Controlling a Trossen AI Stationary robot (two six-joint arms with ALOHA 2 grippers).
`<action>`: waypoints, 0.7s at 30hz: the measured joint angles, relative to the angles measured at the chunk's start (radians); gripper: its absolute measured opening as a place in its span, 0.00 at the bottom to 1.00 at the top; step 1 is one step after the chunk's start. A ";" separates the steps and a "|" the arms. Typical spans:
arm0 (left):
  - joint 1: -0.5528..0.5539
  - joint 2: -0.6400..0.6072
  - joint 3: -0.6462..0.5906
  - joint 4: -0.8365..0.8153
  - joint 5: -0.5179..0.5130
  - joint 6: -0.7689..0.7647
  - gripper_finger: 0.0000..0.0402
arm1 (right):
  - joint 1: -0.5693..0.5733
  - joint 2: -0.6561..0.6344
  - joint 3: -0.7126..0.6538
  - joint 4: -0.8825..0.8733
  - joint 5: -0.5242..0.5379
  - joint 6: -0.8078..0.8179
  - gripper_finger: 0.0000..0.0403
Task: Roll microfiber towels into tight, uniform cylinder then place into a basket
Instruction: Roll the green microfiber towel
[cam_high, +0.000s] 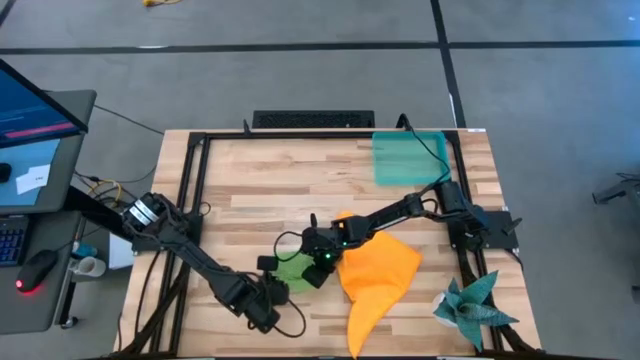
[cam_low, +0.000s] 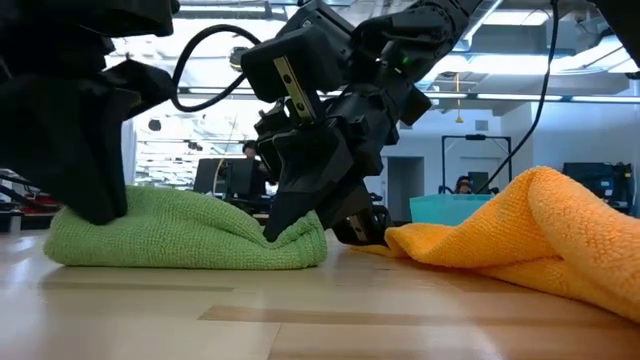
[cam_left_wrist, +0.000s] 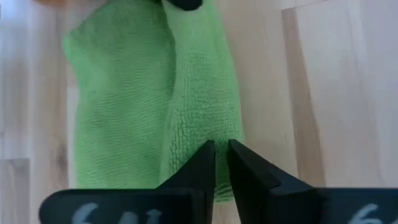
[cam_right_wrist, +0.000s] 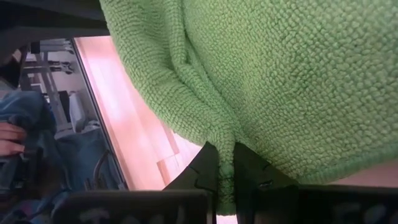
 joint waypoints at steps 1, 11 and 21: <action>-0.001 0.000 0.000 -0.001 -0.008 0.003 0.09 | 0.000 0.000 0.000 -0.002 -0.003 -0.001 0.10; 0.053 -0.009 -0.112 0.078 0.038 -0.117 0.08 | -0.010 0.000 0.001 -0.002 -0.010 -0.014 0.10; 0.058 -0.008 -0.148 0.125 0.087 -0.162 0.08 | -0.007 -0.001 0.001 0.000 0.013 -0.012 0.23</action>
